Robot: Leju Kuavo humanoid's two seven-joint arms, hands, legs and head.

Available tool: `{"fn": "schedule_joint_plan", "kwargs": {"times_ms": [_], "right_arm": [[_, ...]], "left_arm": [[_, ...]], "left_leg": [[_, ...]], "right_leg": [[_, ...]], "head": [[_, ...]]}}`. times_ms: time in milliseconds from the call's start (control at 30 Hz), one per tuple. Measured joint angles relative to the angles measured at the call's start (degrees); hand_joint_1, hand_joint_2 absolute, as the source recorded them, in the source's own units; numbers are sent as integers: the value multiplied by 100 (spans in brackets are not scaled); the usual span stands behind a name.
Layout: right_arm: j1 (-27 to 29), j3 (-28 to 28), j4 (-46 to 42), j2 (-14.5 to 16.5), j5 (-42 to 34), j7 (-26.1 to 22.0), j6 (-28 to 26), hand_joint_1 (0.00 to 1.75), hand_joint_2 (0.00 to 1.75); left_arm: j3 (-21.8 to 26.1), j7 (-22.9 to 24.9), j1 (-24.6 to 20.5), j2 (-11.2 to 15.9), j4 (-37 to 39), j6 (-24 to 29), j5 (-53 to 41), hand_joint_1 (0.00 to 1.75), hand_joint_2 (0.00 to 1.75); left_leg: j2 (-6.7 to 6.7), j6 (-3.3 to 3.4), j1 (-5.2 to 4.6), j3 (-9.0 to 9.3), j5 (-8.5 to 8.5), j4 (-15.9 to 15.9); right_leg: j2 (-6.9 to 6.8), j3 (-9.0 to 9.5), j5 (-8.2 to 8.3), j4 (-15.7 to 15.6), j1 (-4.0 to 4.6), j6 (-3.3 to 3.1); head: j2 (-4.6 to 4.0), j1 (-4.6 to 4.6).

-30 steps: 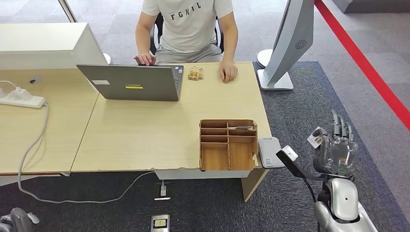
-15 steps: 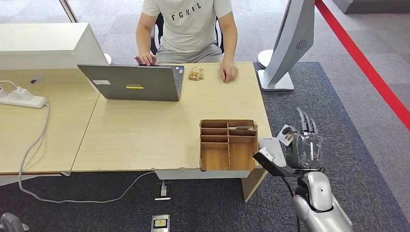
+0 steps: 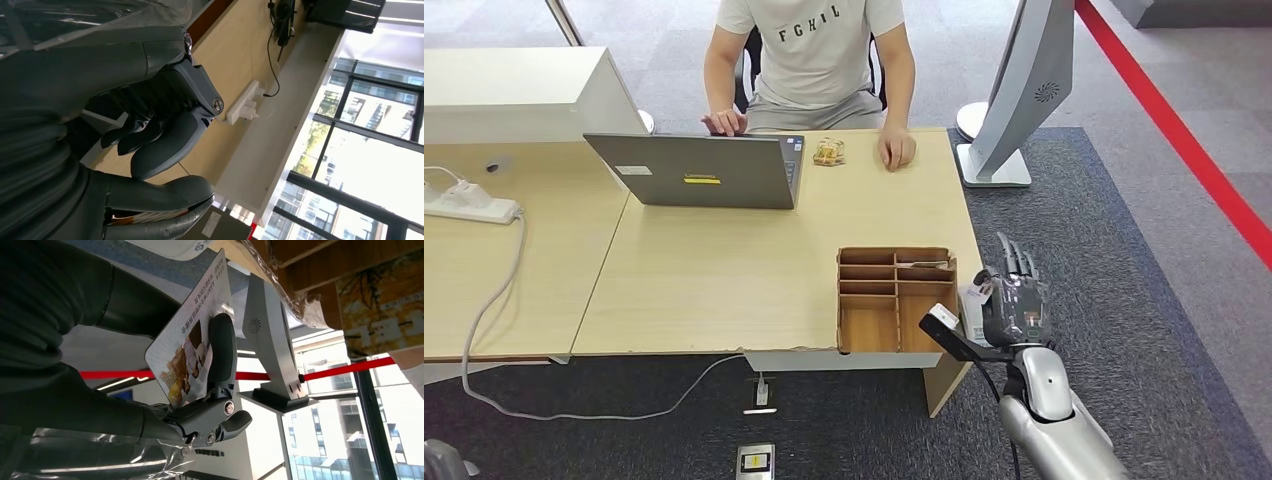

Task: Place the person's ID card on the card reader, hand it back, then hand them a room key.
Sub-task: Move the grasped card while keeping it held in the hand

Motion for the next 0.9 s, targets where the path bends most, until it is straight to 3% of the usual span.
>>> {"fn": "schedule_joint_plan", "kwargs": {"times_ms": [567, 900], "right_arm": [[-276, 32, 1452, -98, -586, 78, -455, 175, 175], [-428, 136, 1919, 89, -606, -93, -513, 175, 175]], "left_arm": [[-6, 0, 23, 0, -32, 26, -14, 175, 175], [-14, 0, 24, 0, -38, 103, -64, 175, 175]], "left_leg": [[0, 1, 0, 1, -1, 1], [2, 1, 1, 13, -1, 0]], "right_leg": [[1, -1, 0, -1, 0, 0], [1, 11, 0, -1, 1, 0]], "head": [[0, 0], [0, 1]]}}
